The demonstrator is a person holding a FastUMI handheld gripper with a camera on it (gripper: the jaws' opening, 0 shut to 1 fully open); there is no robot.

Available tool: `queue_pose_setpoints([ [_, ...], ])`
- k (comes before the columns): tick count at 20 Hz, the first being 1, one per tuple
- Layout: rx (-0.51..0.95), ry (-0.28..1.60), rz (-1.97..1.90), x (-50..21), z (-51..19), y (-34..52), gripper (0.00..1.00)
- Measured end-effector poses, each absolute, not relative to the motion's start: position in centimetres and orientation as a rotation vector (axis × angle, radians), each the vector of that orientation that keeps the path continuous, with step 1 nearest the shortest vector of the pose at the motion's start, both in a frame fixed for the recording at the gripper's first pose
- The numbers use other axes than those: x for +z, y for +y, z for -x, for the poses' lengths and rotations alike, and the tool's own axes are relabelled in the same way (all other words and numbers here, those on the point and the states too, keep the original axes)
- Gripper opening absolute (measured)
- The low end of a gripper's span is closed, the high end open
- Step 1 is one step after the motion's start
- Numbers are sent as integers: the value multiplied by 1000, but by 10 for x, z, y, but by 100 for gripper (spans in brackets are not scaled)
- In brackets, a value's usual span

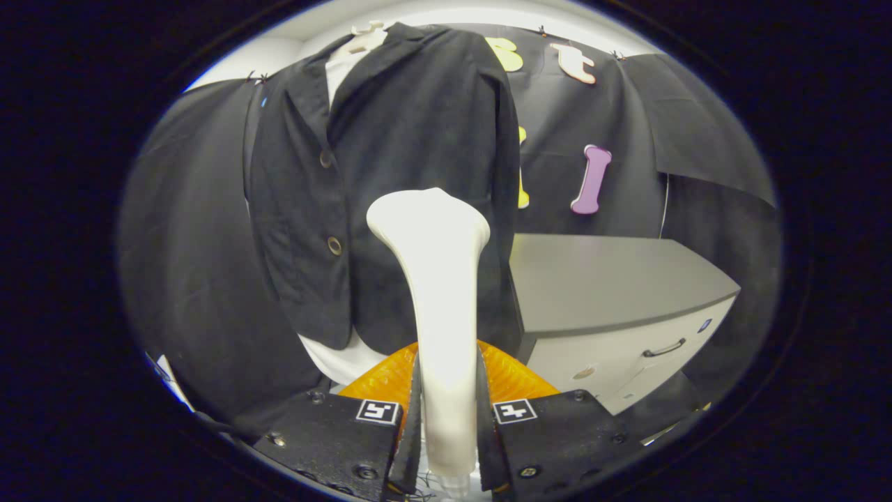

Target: Iron the clothes twice with a garment steamer, once on the left side and once on the right side.

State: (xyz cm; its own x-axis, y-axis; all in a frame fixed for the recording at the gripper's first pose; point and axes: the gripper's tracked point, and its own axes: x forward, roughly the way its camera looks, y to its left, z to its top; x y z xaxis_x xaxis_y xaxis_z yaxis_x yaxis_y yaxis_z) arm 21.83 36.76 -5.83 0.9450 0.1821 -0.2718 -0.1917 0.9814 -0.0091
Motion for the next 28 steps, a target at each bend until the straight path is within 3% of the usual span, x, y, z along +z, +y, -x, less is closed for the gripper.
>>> queue_pose_setpoints([
  [18,319,-119,17,150,-186,511,36],
  [28,319,-202,79,199,-204,617,36],
])
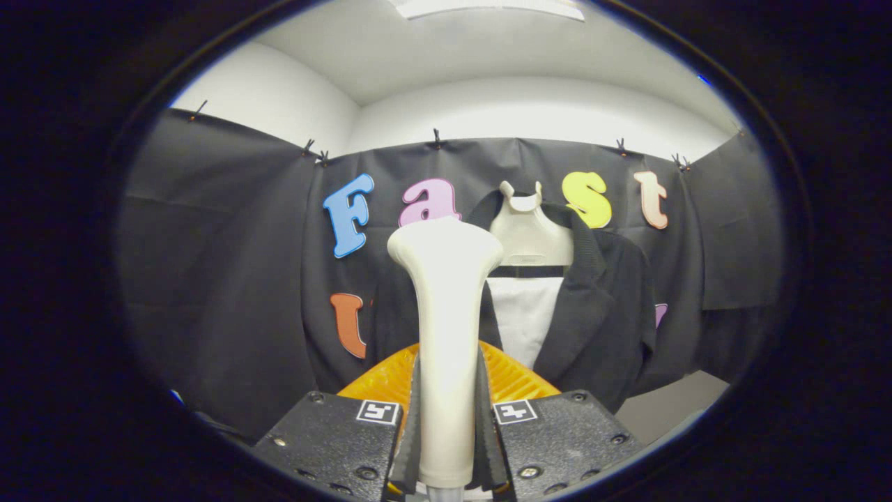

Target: Iron the clothes twice with a garment steamer, once on the left side and once on the right side.

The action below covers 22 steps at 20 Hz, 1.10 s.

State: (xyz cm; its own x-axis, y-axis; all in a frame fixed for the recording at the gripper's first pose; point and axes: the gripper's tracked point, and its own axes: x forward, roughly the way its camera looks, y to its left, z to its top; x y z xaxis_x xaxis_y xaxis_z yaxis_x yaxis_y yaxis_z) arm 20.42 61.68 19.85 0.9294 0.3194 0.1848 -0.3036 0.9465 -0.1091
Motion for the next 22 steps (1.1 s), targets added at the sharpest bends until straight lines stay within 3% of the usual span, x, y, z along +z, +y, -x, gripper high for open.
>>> queue_pose_setpoints([
  [22,240,-23,123,76,-222,608,36],
])
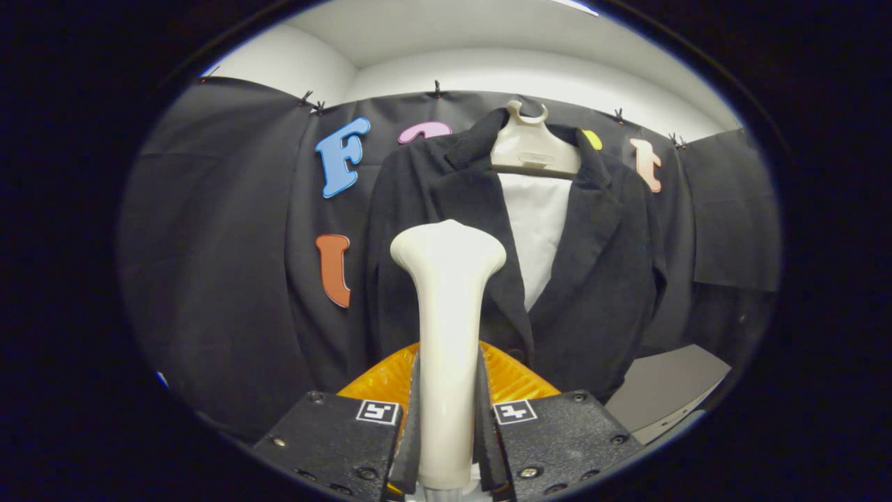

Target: Iron the clothes twice with a garment steamer, once on the left side and once on the right side.

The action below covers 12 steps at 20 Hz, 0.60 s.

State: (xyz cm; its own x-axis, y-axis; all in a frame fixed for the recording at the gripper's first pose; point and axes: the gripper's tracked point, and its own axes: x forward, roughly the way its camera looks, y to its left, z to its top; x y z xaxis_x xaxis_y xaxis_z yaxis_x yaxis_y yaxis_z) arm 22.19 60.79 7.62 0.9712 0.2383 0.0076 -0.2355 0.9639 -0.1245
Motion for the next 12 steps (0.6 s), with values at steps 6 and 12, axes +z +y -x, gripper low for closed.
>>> queue_pose_setpoints([
  [6,238,46,134,37,-218,597,36],
  [12,238,115,154,-4,-214,586,36],
])
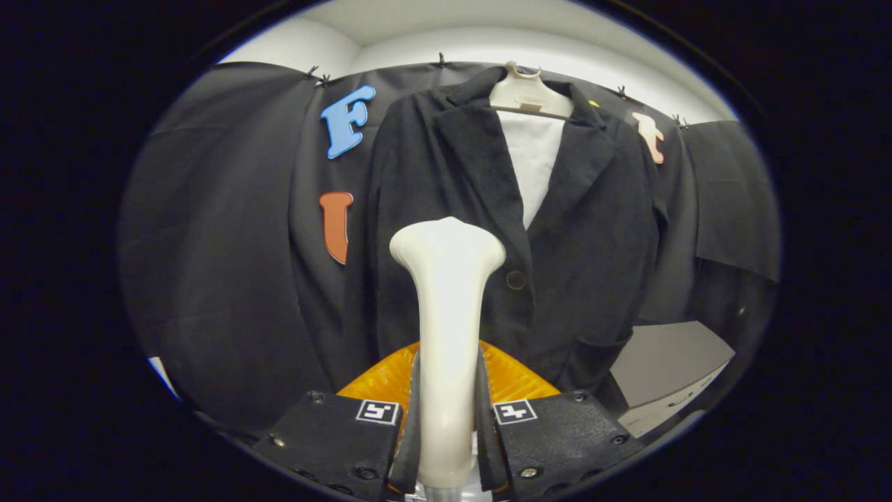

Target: Iron the clothes twice with a garment steamer, once on the left side and once on the right side.

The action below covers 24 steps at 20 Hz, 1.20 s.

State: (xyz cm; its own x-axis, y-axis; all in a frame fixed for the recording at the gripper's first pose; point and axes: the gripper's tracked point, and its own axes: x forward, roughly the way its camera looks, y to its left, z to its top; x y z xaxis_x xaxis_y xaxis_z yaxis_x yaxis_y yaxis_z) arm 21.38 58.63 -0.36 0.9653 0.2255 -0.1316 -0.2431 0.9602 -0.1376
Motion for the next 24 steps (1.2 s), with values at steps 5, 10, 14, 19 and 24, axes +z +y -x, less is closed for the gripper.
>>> queue_pose_setpoints([
  [5,240,183,161,-35,-216,577,36],
  [10,247,255,164,-68,-216,572,36],
  [14,253,310,168,-92,-217,569,36],
  [19,257,342,172,-113,-219,569,36],
  [24,264,390,189,-143,-217,565,36],
])
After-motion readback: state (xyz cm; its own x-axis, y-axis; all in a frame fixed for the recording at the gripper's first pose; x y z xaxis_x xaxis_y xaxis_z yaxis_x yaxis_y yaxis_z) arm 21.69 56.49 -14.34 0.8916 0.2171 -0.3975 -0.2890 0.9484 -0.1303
